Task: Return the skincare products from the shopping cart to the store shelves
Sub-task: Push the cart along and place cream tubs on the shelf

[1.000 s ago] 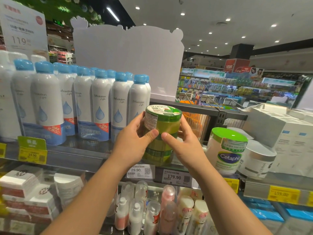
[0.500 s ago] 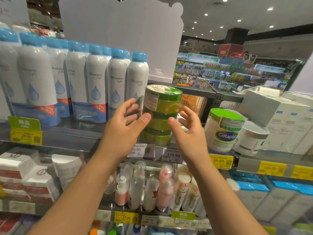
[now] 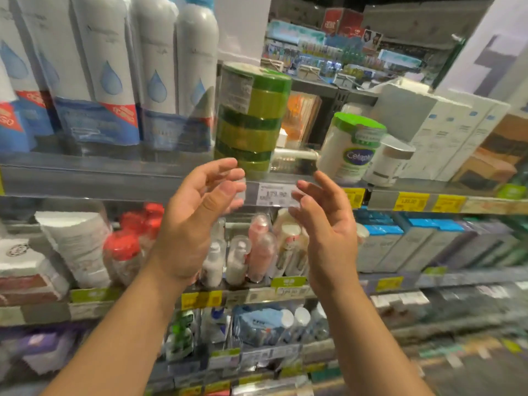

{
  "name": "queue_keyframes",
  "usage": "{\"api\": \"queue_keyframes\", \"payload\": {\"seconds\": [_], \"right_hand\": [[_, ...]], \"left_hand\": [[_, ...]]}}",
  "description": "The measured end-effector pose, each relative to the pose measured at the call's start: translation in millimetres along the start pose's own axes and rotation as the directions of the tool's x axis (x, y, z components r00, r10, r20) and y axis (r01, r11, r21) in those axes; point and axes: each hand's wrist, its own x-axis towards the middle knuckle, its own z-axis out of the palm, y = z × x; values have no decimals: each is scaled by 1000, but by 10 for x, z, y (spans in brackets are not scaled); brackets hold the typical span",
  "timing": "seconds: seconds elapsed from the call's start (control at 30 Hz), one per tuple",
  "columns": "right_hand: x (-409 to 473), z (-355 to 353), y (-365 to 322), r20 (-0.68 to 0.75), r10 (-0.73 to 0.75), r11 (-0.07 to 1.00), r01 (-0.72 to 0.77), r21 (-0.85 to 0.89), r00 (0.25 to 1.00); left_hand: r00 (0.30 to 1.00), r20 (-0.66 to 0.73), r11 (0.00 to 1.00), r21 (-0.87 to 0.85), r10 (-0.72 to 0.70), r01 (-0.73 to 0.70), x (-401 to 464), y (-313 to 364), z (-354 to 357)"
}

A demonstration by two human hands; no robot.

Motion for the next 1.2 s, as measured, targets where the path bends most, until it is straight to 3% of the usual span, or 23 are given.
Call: {"api": "queue_keyframes", "payload": {"seconds": [0.23,0.5,0.7,0.87,1.07,1.2], "right_hand": [[-447,-678,-100,-82,181,983,-184,-26,980],[-1062,-1885,-415,-251,236,965,-258,-57,939],[-1911,-3068,-749,-457,245,955,-295,-40,855],[-2673,-3899,-915,-633,272,940,-341,13,724],[-3268,-4498,-1061,-769,253,931,-364,29,586],[-3501,-4725,-1078,-809,248,927,-372,39,532]], "left_hand": [[964,239,993,14,-116,116,-315,-257,544],[876,449,979,-15,-175,203,-832,-522,1711],[728,637,944,-2,-254,331,-1728,-716,2875],[576,741,895,74,-344,440,-2519,-837,3691],[423,785,867,278,-453,414,-3118,-885,4219],[331,789,839,392,-518,378,-3276,-926,4450]]}}
